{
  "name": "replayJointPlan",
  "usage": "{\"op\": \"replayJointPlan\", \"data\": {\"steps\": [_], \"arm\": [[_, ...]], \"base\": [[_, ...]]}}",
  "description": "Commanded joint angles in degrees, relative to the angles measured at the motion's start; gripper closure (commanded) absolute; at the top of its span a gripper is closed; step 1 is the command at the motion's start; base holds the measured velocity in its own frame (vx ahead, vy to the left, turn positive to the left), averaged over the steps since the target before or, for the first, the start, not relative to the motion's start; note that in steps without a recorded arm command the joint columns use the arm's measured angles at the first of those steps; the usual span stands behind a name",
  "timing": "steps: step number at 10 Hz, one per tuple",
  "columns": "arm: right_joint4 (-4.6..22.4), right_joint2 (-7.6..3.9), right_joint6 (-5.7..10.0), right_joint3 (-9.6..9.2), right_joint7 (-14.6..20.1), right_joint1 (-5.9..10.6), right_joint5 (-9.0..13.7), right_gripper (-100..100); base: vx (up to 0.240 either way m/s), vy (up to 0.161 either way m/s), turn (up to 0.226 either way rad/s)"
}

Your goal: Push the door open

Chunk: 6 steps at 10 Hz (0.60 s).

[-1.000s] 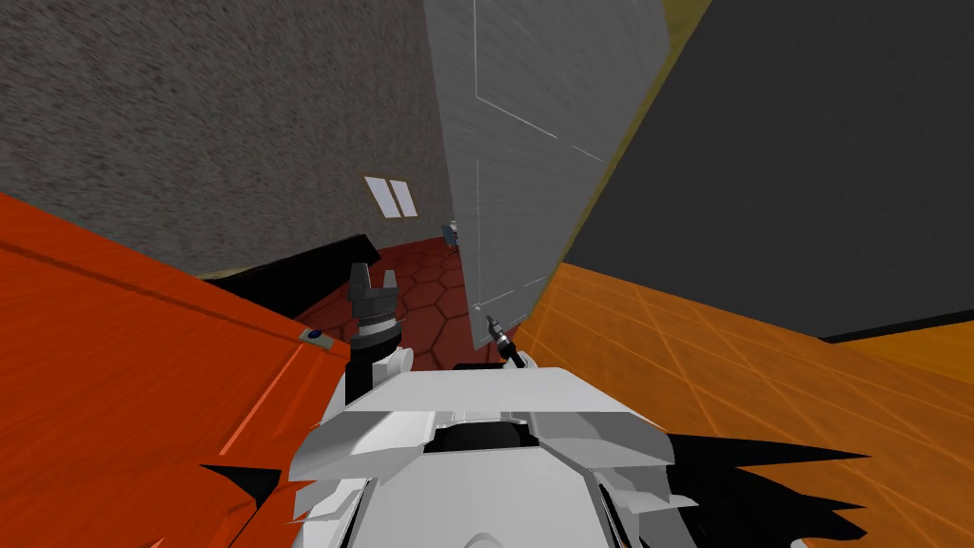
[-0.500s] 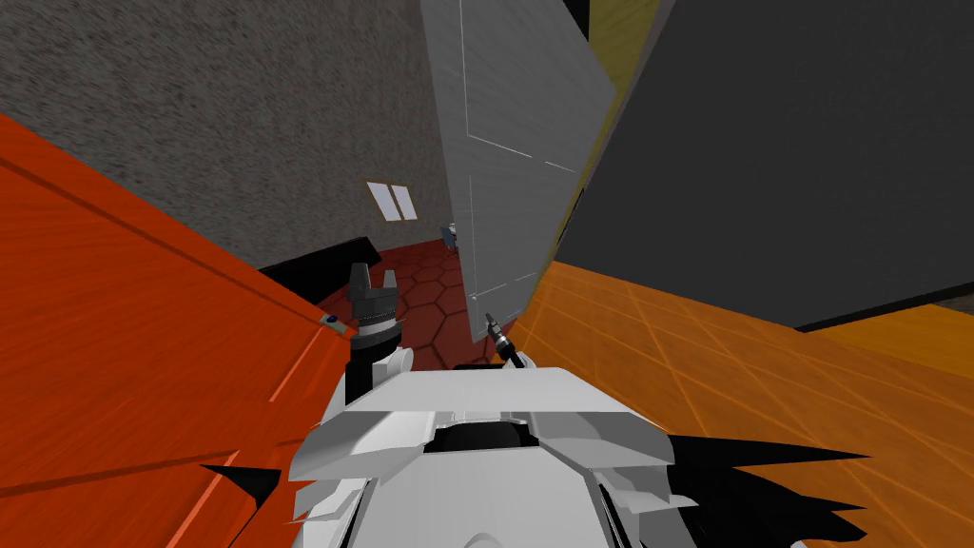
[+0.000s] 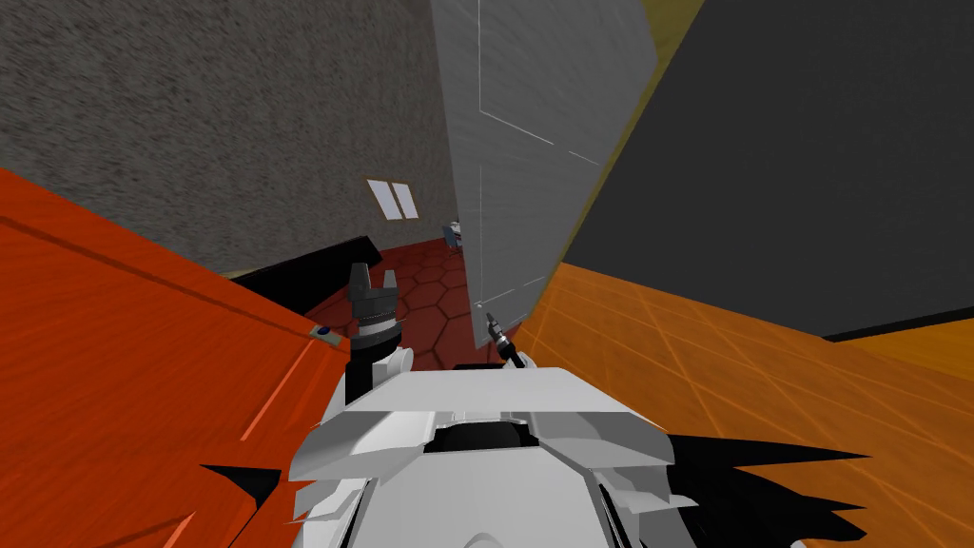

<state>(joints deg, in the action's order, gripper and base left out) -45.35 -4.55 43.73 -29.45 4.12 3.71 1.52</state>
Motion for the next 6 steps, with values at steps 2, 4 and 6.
{"op": "replayJointPlan", "data": {"steps": [2, 4, 6], "arm": [[0.5, 0.37, 0.37, 0.49, -0.3, 0.17, 0.1, -100], [0.9, 0.73, 0.58, 0.8, -0.5, 0.27, 0.1, -100], [0.8, 0.64, 0.53, 0.71, -0.4, 0.27, 0.1, 100]], "base": [[0.186, 0.129, 0.034], [0.191, 0.131, 0.023], [0.034, 0.023, -0.005]]}}
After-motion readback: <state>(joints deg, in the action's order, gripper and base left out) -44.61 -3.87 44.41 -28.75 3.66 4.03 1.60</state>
